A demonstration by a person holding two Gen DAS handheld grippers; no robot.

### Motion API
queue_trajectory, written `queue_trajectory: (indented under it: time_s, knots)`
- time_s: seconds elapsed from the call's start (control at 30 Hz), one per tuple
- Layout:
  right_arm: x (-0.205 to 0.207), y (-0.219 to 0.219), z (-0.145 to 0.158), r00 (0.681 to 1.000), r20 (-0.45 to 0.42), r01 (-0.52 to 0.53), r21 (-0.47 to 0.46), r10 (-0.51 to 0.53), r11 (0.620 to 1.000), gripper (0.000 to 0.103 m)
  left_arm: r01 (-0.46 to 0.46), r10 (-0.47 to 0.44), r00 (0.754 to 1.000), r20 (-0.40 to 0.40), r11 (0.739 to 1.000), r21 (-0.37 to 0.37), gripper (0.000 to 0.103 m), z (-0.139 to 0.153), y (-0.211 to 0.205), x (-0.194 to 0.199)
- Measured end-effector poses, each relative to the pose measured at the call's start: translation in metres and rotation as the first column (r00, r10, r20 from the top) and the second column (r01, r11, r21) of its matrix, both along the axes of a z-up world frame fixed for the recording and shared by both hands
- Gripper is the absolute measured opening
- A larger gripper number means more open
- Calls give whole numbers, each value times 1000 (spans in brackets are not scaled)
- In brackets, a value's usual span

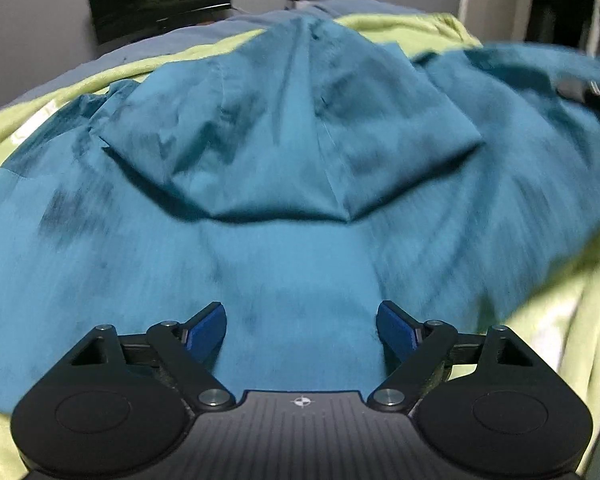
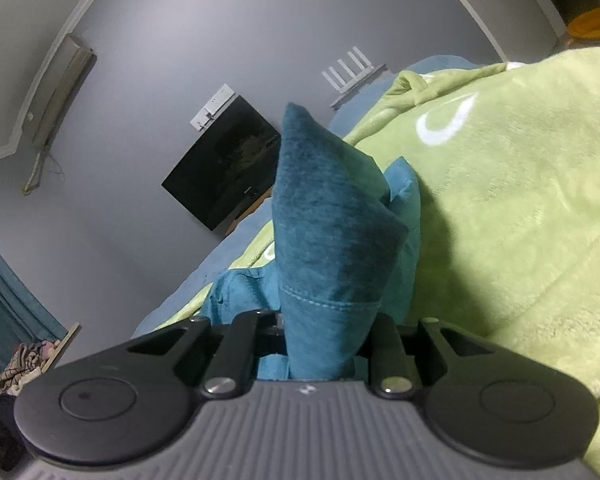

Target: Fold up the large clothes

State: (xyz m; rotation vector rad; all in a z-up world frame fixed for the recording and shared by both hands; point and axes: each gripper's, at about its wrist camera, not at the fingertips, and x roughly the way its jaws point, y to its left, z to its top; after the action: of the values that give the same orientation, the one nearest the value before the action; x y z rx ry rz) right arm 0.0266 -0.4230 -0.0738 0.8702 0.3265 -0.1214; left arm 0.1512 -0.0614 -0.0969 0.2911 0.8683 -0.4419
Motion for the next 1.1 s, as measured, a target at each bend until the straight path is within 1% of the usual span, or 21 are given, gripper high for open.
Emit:
queue_trajectory:
  time_s: [0.07, 0.1, 0.2, 0.23, 0.3, 0.37, 0.4, 0.47, 0.5, 0.53, 0.57, 0.63, 0.73, 0.77, 0.8, 0.83, 0.87, 0.93, 1.0, 1.03, 1.1]
  knots:
    - [2, 0, -4, 1000, -20, 7, 3, -7, 1000, 24, 17, -17, 1000, 24, 1000, 10, 81, 6, -2, -2]
    - [-1, -2, -4, 1000, -28, 9, 4, -9, 1000, 29, 13, -12, 999, 41, 1000, -10, 80, 12, -1, -1]
    - [0, -2, -10, 998, -56, 20, 11, -20, 1000, 33, -81, 96, 987, 126, 989, -121, 91, 30, 3, 9]
    - [1, -2, -12, 997, -68, 24, 12, -23, 1000, 33, -117, 138, 979, 152, 983, -141, 95, 33, 0, 16]
    - [1, -3, -12, 996, -80, 29, 9, -29, 1000, 33, -144, 175, 964, 202, 977, -160, 95, 37, -8, 28]
    - [-1, -1, -9, 997, -68, 26, -19, -28, 999, 31, -177, 197, 951, 239, 979, -102, 95, 32, -23, 41]
    - [-3, 2, -6, 998, -59, 19, -42, -21, 999, 26, -191, 199, 950, 241, 980, -54, 95, 24, -32, 48]
    - [-4, 10, 1, 999, -39, -4, -104, -1, 995, 20, -201, 186, 959, 214, 978, 50, 95, 5, -45, 61]
    - [-5, 15, 6, 1000, -27, -16, -141, 12, 990, 18, -177, 157, 972, 175, 979, 103, 96, -9, -50, 66]
    - [-5, 20, 10, 1000, -17, -27, -181, 25, 983, 18, -164, 143, 974, 174, 980, 114, 96, -14, -51, 65]
    - [-6, 30, 17, 999, -2, -46, -246, 47, 968, 17, -156, 135, 974, 180, 982, 107, 96, -14, -49, 64]
    - [-7, 50, 31, 996, 25, -72, -365, 87, 928, 17, -145, 138, 981, 133, 988, 44, 90, -3, -37, 65]
    - [-6, 90, 49, 980, 54, -129, -554, 191, 823, 17, -151, 167, 979, 115, 978, -142, 91, 27, 4, 50]
    - [-4, 106, 54, 972, 54, -149, -611, 229, 778, 17, -157, 182, 976, 118, 968, -197, 94, 39, 19, 44]
    - [-1, 122, 56, 963, 52, -166, -653, 263, 739, 17, -169, 208, 971, 118, 946, -277, 96, 54, 39, 35]
    - [1, 134, 58, 957, 49, -180, -675, 287, 716, 17, -177, 228, 968, 108, 918, -353, 99, 68, 56, 30]
    - [6, 148, 59, 947, 44, -198, -696, 317, 690, 17, -191, 253, 963, 90, 881, -433, 102, 81, 74, 23]
    - [12, 169, 59, 933, 36, -225, -720, 359, 656, 17, -219, 292, 956, 30, 778, -589, 103, 106, 112, 15]
    - [20, 190, 57, 915, 19, -256, -743, 402, 619, 17, -210, 276, 961, -15, 694, -688, 103, 124, 137, 9]
    - [24, 201, 55, 904, 10, -275, -753, 427, 598, 17, -189, 245, 969, -26, 671, -717, 103, 132, 143, 6]
    - [29, 218, 52, 885, -7, -304, -766, 466, 567, 17, -134, 173, 985, -23, 666, -734, 103, 144, 146, 3]
